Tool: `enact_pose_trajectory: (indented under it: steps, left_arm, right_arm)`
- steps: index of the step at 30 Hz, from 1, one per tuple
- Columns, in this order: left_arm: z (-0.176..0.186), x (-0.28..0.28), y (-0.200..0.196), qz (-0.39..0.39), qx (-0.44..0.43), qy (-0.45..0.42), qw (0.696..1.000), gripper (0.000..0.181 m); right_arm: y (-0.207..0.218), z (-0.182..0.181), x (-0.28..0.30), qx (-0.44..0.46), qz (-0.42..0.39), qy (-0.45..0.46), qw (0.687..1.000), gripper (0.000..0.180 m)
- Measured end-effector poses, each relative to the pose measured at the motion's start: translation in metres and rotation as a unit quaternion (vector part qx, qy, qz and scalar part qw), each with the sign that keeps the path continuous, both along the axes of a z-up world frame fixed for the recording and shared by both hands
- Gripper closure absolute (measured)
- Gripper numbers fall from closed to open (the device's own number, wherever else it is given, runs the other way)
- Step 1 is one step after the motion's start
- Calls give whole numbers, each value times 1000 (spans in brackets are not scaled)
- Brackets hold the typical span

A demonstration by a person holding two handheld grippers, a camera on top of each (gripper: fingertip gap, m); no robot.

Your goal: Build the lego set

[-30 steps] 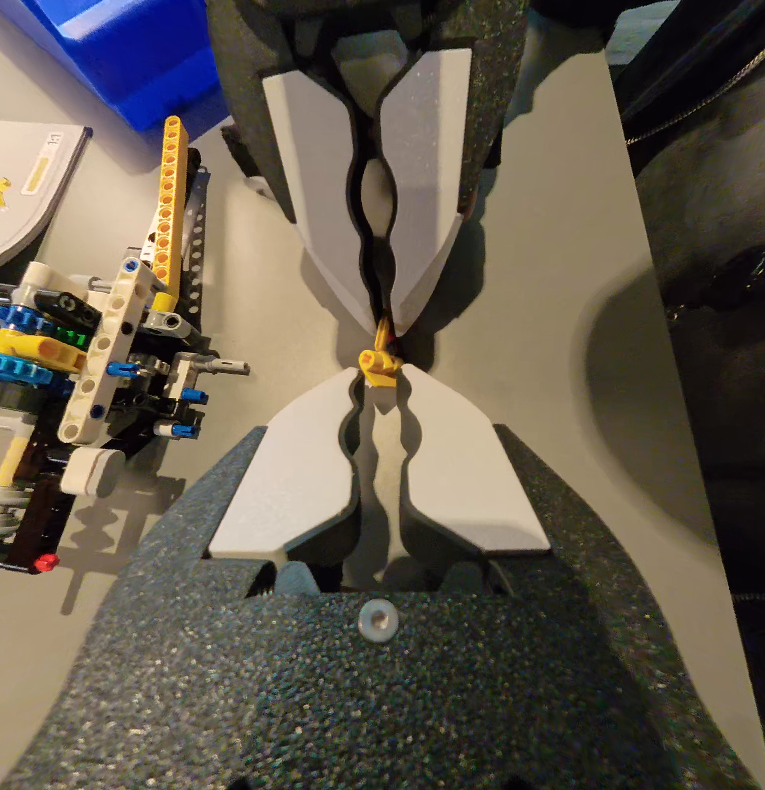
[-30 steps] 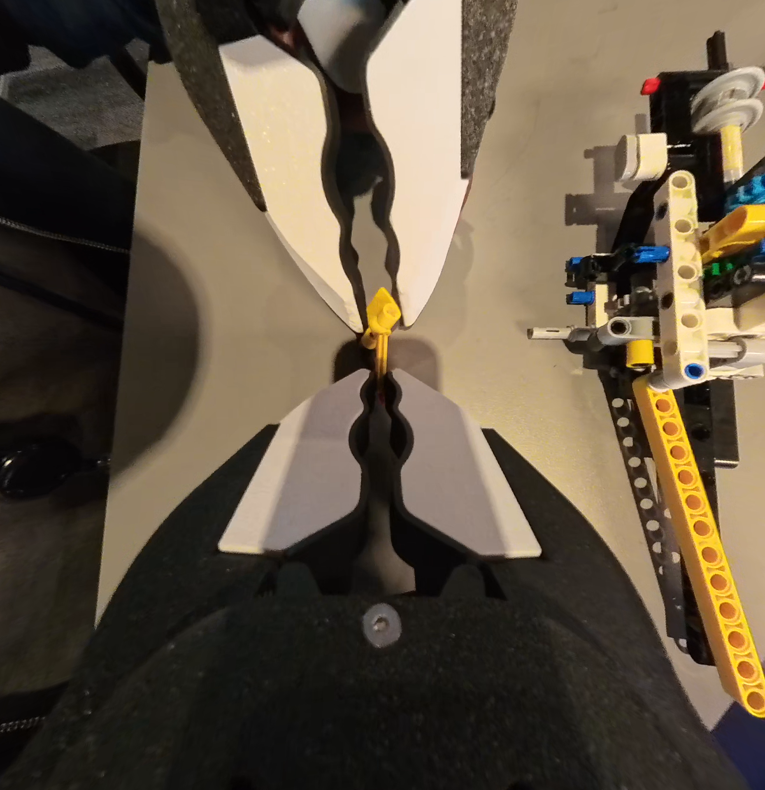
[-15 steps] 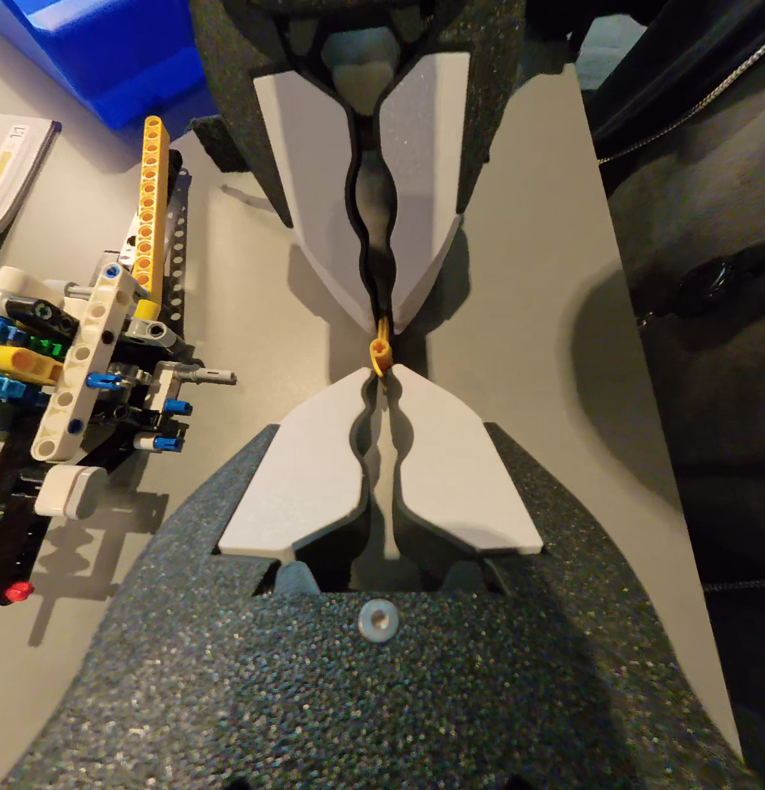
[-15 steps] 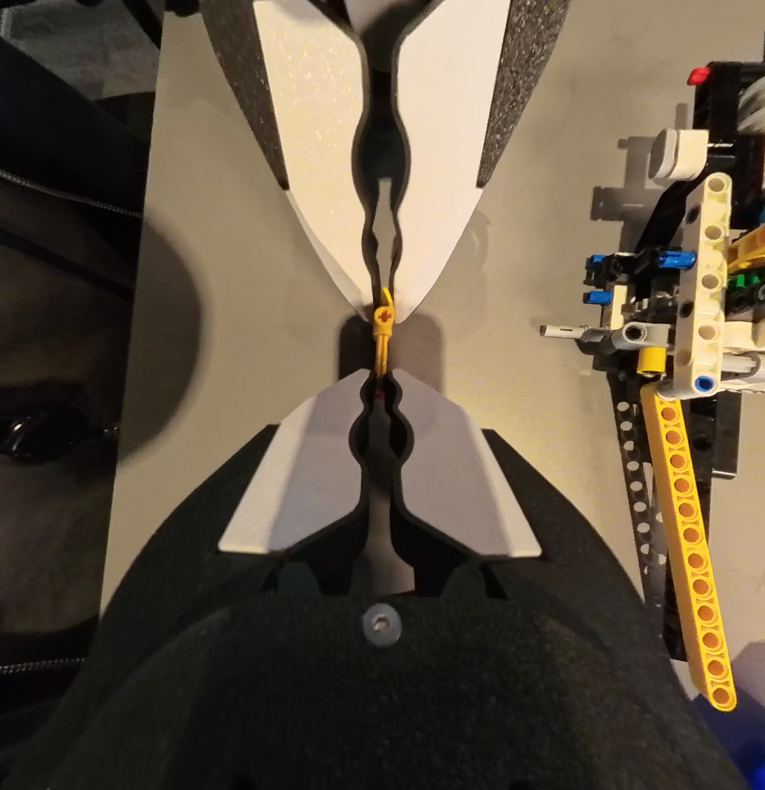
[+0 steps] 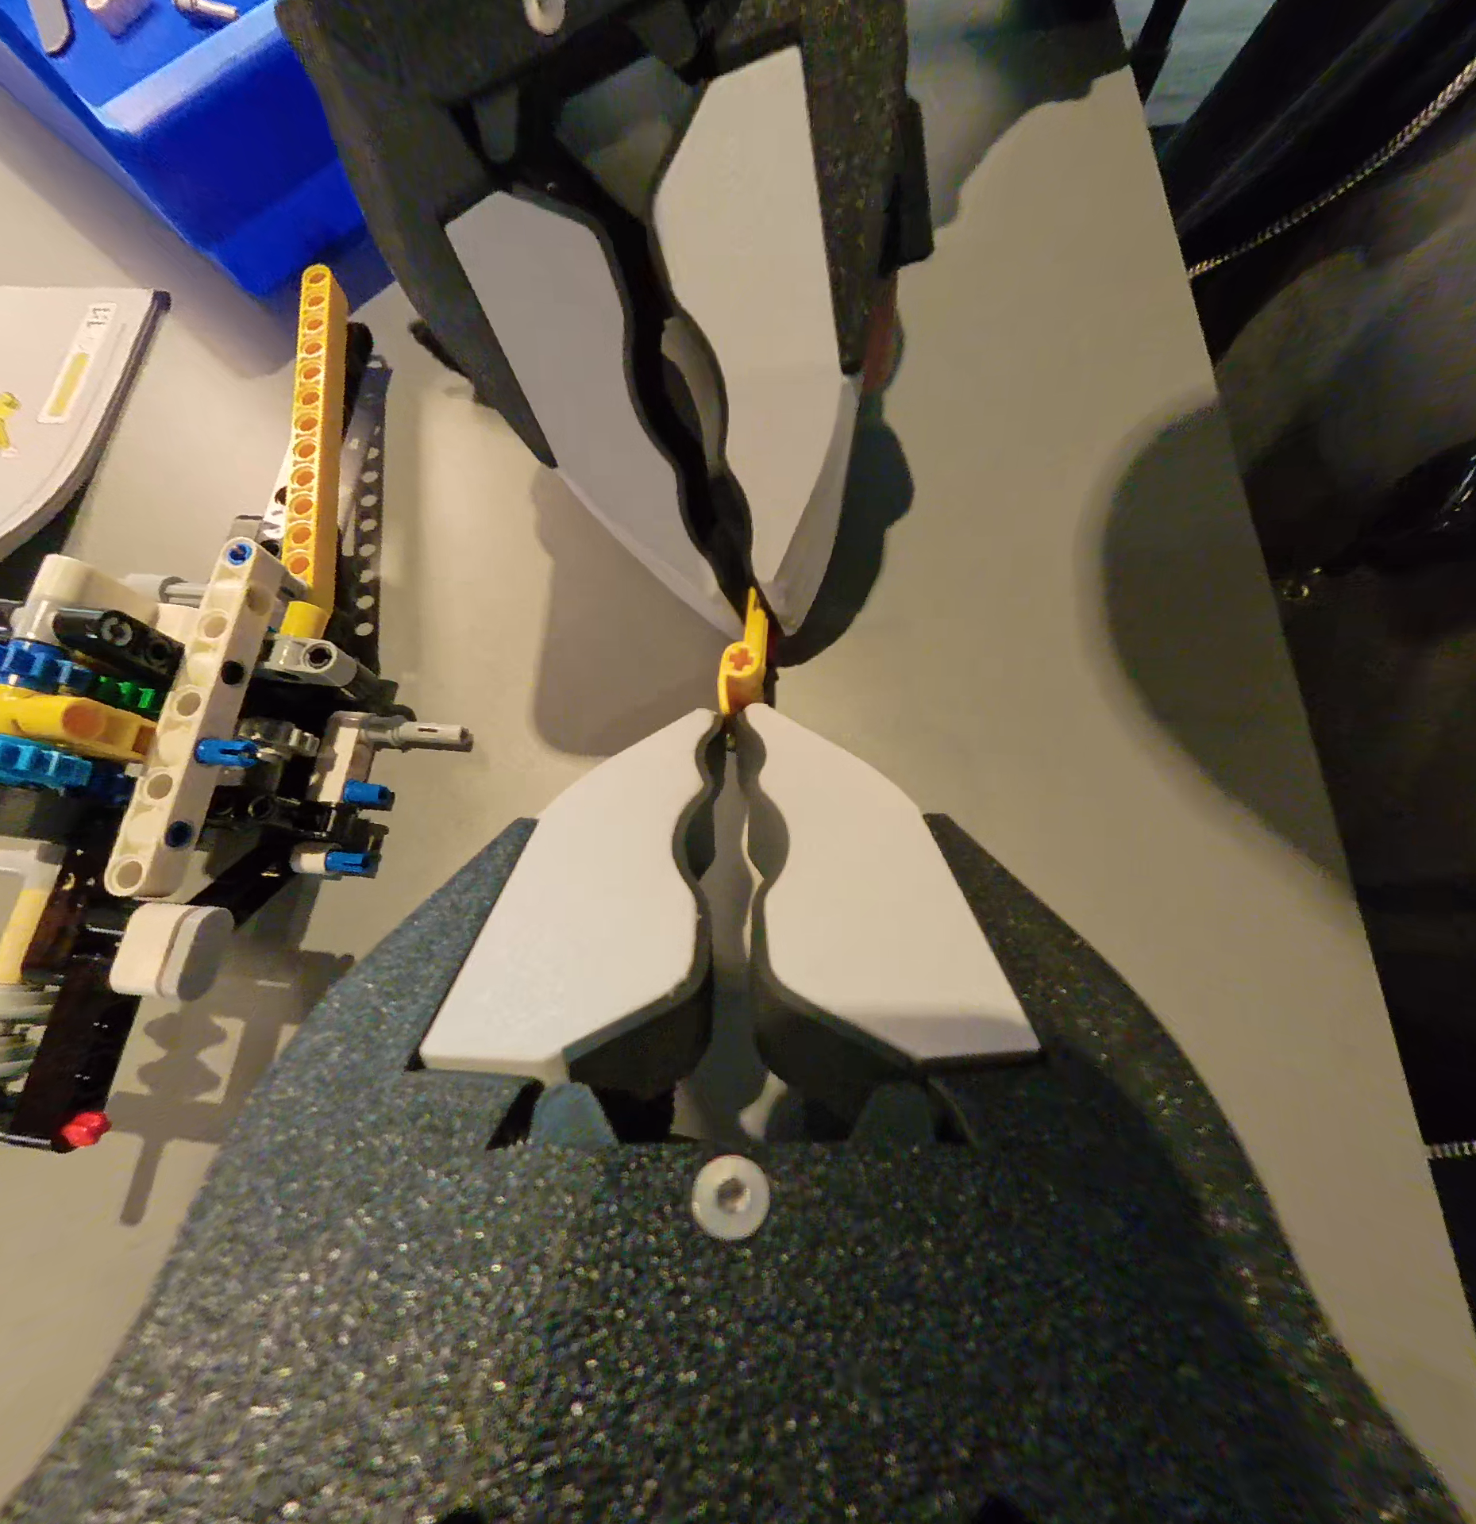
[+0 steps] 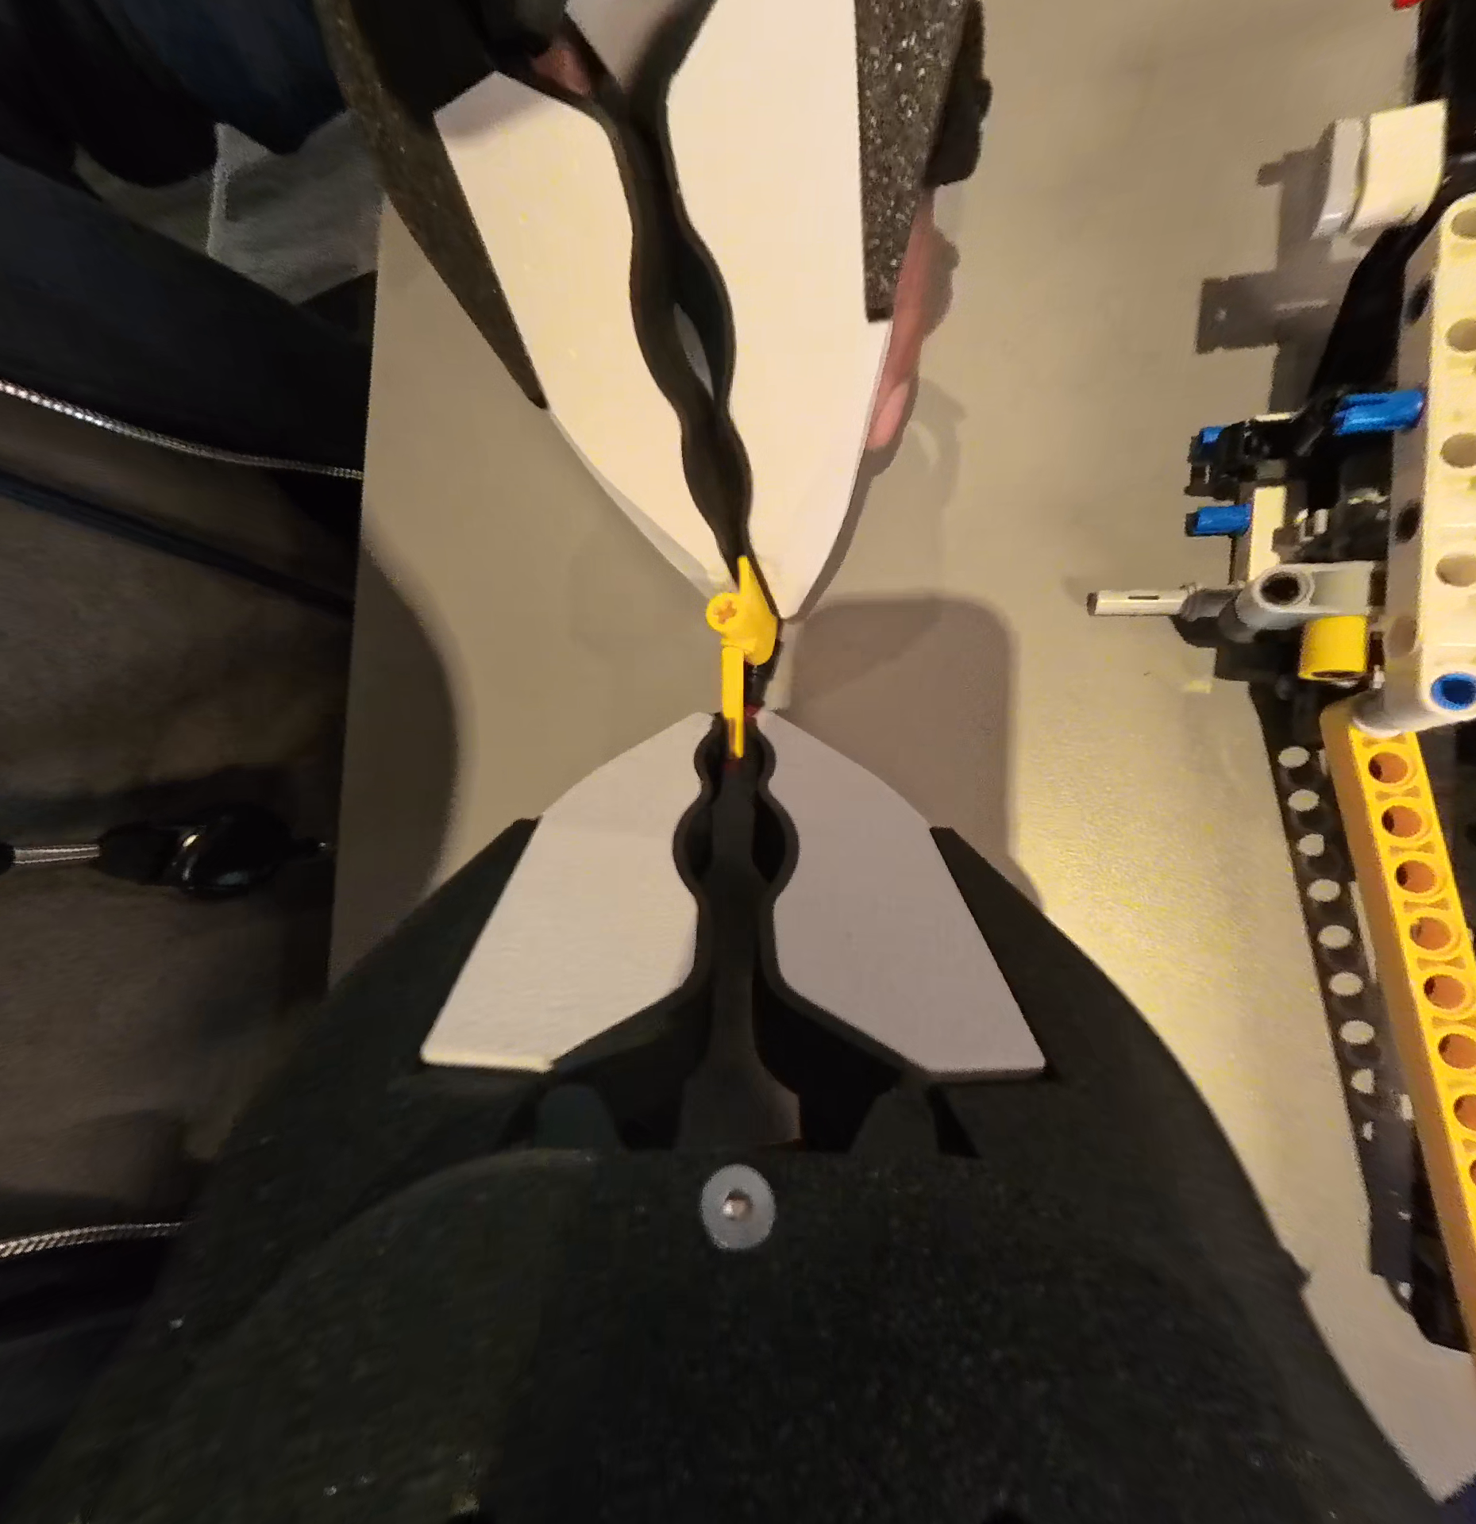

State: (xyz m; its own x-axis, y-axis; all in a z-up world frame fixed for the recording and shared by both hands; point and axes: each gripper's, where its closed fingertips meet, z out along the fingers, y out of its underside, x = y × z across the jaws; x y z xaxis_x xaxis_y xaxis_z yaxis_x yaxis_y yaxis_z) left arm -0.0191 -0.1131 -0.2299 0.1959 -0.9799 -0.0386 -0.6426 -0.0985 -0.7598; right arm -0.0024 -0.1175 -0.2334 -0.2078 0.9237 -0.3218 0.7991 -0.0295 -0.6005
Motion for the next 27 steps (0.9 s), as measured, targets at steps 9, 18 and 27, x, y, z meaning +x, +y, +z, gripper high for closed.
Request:
enact_pose_trajectory:
  steps: [9,18,27]
  left_arm:
    - [1,1,3,-13,63,6,998,179]
    - [0,-1,7,2,96,20,995,176]
    - [0,-3,11,36,104,29,994,178]
  right_arm:
    - [0,3,1,-57,-18,-6,998,176]
    - [4,2,-1,-64,-54,-14,996,176]
    - [9,3,-5,-44,-81,1,996,176]
